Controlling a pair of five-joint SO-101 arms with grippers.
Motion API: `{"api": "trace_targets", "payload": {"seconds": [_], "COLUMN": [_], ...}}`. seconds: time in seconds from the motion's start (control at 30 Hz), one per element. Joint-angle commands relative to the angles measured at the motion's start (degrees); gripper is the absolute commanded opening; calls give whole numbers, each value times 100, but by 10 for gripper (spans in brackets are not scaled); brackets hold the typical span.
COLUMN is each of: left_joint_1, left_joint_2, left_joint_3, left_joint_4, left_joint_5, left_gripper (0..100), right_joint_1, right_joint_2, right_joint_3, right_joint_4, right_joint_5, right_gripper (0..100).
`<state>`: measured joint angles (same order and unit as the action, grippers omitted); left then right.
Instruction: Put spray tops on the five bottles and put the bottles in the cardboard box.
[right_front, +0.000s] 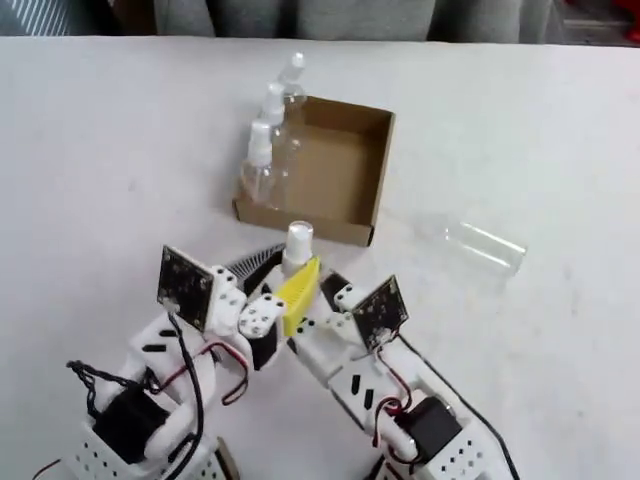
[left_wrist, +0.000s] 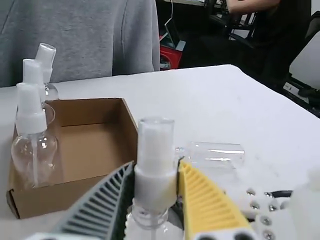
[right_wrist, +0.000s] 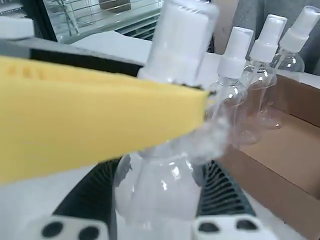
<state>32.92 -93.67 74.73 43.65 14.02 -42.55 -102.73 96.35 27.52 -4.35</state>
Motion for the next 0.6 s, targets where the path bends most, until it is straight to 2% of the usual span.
{"api": "trace_targets", "payload": {"seconds": [0.0,0.23,0.47,0.57], "left_joint_1": [127,-145,-154,-374], "left_joint_2": [-453,-1130,-1130,-1130], "left_joint_3": [132,492,264,70], "left_joint_4": [-26,18,18,26], "left_joint_5": [0,53,53,53], "left_gripper": [50,330,354,354], "right_joint_1": [163,163,163,163], "right_joint_2": [-48,-48,-48,-48], "right_joint_3": [53,53,53,53], "right_joint_4": [-40,-40,-40,-40], "right_joint_5": [-62,-62,-62,-35], "right_gripper": [16,16,16,16]}}
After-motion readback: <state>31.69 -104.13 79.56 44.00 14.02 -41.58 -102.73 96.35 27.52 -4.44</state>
